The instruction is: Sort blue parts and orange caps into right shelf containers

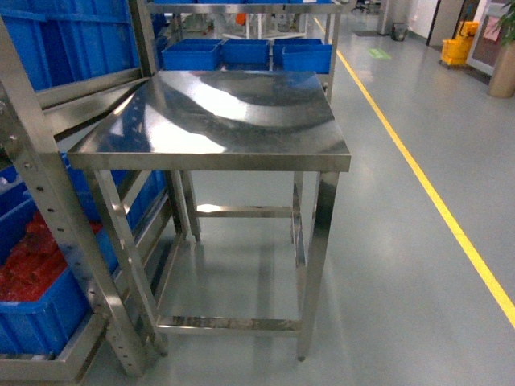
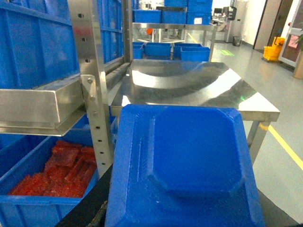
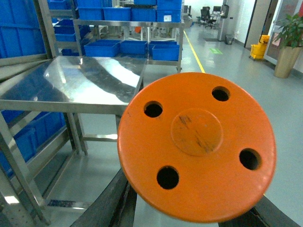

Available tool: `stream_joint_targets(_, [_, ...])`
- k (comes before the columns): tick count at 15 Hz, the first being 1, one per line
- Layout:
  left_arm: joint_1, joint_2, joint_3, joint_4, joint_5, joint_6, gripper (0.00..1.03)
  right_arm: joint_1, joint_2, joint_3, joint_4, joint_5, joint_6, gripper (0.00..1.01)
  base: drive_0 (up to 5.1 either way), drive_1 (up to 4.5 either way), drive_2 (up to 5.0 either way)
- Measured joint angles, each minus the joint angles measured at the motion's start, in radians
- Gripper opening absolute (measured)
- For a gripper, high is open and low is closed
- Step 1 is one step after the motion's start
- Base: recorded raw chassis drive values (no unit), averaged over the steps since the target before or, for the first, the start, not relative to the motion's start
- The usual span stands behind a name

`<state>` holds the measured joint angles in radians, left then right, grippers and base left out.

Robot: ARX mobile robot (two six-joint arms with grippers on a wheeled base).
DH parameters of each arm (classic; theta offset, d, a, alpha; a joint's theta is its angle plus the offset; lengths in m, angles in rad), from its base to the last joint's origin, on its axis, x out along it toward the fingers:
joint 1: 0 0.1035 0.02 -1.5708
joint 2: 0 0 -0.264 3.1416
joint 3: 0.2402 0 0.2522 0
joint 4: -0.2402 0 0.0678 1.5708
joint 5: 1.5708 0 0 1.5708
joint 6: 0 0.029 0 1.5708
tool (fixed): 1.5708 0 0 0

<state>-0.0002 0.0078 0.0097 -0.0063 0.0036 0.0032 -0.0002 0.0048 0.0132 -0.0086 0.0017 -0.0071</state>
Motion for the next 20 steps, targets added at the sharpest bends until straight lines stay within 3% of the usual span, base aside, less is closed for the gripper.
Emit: stream_joint_targets(20, [0.000, 0.000, 0.000, -0.001, -0.003, 0.000, 0.43, 0.000, 0.000, 0.000, 0.002, -0.002, 0.000, 0.41, -4.9, 1.48, 3.3])
